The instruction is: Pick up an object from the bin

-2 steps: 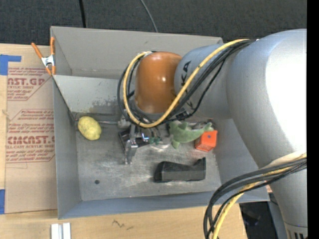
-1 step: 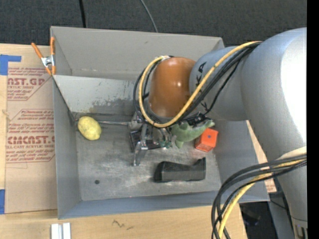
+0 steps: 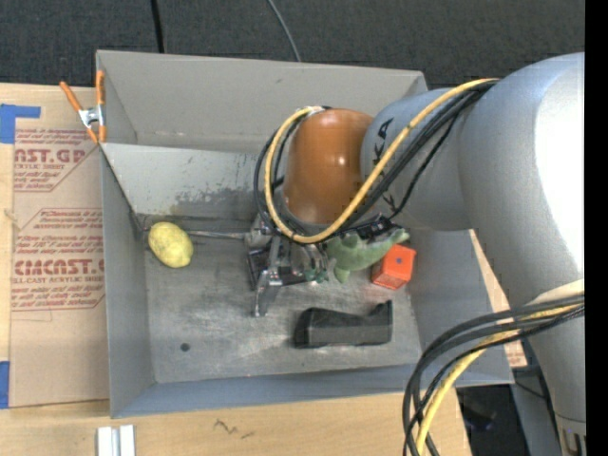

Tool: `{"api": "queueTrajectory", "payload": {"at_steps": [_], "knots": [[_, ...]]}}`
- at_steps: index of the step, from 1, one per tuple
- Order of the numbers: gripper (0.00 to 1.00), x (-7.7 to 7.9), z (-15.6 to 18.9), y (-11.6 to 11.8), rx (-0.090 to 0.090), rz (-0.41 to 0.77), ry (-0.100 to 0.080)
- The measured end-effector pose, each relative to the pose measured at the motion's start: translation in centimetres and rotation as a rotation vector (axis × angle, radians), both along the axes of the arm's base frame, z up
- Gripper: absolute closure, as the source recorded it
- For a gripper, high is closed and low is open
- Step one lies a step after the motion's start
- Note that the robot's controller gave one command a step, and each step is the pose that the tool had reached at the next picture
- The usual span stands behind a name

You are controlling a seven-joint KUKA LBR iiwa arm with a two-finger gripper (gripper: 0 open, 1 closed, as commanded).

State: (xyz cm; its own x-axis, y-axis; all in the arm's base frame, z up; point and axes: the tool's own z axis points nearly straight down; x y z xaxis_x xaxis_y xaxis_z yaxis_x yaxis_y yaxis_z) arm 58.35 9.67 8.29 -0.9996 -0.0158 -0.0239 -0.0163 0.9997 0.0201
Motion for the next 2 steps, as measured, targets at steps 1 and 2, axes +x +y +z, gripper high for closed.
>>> {"api": "queueTrajectory", "payload": {"at_steps": [1, 2], "knots": [[1.00, -0.1, 0.2, -0.1, -0.002, 0.000, 0.002], [1.00, -0.6, 1.5, -0.4, -0.015, 0.001, 0.022]]}}
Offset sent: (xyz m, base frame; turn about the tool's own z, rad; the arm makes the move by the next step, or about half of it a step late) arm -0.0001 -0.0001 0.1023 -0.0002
